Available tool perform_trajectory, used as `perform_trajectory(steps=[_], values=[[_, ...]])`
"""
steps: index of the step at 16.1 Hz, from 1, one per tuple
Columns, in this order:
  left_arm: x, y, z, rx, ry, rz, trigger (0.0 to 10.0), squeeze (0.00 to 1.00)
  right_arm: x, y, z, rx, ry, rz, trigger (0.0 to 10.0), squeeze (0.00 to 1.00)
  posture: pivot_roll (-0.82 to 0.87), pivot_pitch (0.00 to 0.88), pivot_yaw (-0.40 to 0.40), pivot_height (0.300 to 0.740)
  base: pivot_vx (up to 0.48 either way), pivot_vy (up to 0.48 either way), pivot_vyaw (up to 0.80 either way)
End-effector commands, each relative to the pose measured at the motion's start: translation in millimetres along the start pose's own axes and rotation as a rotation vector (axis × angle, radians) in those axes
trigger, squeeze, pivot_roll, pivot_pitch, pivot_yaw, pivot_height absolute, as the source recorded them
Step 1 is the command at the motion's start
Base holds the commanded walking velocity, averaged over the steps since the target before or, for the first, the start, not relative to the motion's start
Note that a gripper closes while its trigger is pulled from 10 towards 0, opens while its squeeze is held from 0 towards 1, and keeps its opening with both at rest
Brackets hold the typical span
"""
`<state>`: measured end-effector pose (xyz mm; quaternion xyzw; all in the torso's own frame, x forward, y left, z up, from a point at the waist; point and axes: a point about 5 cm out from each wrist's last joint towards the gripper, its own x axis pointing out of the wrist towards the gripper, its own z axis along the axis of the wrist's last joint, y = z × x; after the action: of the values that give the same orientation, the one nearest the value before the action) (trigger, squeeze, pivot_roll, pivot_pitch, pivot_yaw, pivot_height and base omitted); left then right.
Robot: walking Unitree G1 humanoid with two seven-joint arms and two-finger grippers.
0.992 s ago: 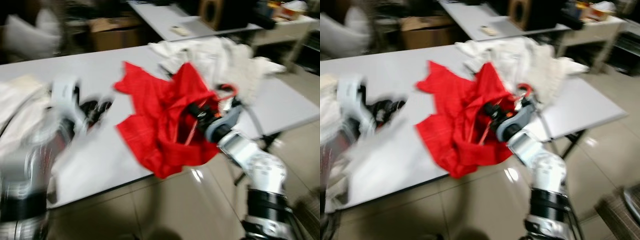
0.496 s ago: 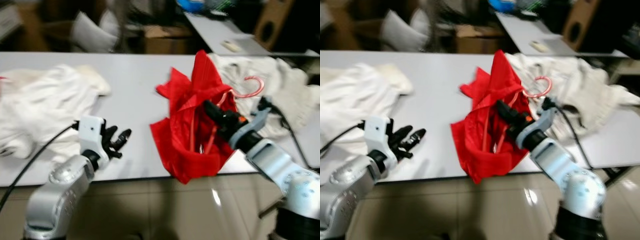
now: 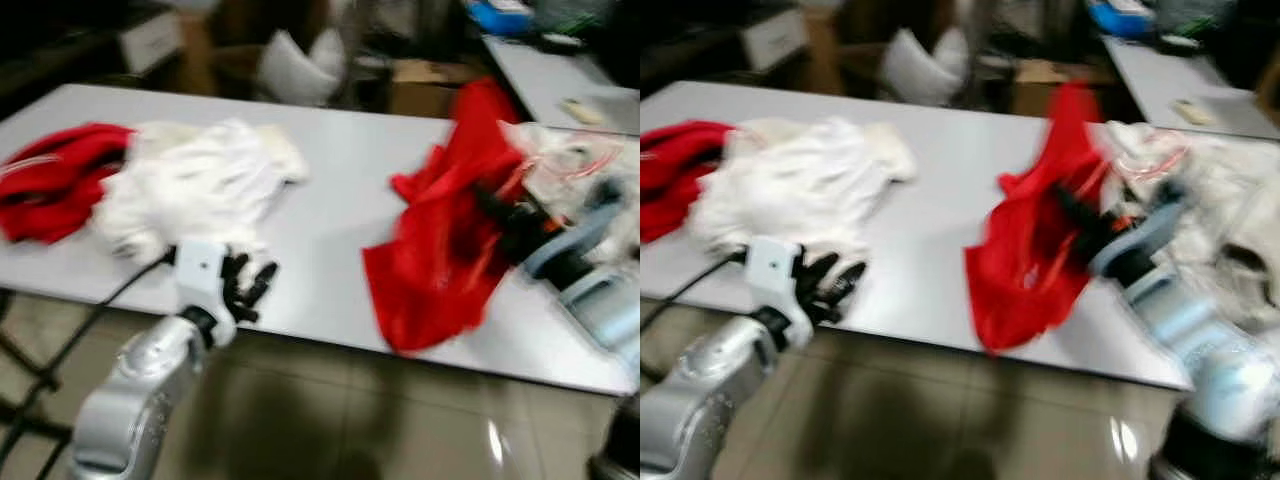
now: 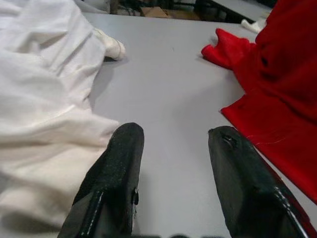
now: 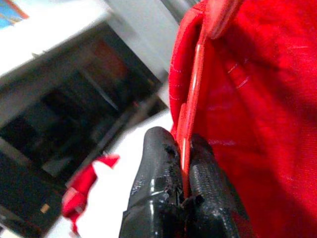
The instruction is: Hang hanger
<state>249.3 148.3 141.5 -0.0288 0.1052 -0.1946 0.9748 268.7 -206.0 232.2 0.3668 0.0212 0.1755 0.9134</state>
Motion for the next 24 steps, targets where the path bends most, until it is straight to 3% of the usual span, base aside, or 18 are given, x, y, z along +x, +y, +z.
perform_trajectory(steps=[1,4,10,14,20,24], values=[[0.4,2.5,2.2,0.018,0.000,0.009,10.0,0.00,1.8,19.1,11.2,-0.013,-0.036,0.094,10.0,0.00,-0.09,0.000,-0.026,0.740,0.000,0.000,0.80],[-0.2,0.2,1.4,0.013,0.001,0.002,10.0,0.00,5.0,29.7,21.6,-0.043,-0.050,0.130,10.0,0.00,-0.10,0.000,-0.028,0.740,0.000,0.000,0.80],[-1.0,0.8,15.5,0.021,-0.059,0.004,10.0,0.00,11.7,82.1,59.0,-0.105,-0.158,0.357,10.0,0.00,-0.08,0.000,-0.038,0.740,0.000,0.000,0.80],[-0.7,-1.3,22.0,0.044,-0.084,-0.003,10.0,0.00,16.5,100.8,57.0,-0.090,-0.128,0.464,10.0,0.00,-0.09,0.000,-0.036,0.740,0.000,0.000,0.79],[-0.5,2.1,30.6,0.033,-0.129,0.015,10.0,0.00,20.1,107.2,45.9,-0.021,-0.104,0.518,10.0,0.00,-0.08,0.000,-0.034,0.740,0.000,0.000,0.79],[-1.6,9.0,27.2,0.052,-0.108,0.049,10.0,0.00,24.1,91.0,25.7,-0.062,-0.022,0.441,10.0,0.00,-0.08,0.000,-0.036,0.740,0.000,0.000,0.79]])
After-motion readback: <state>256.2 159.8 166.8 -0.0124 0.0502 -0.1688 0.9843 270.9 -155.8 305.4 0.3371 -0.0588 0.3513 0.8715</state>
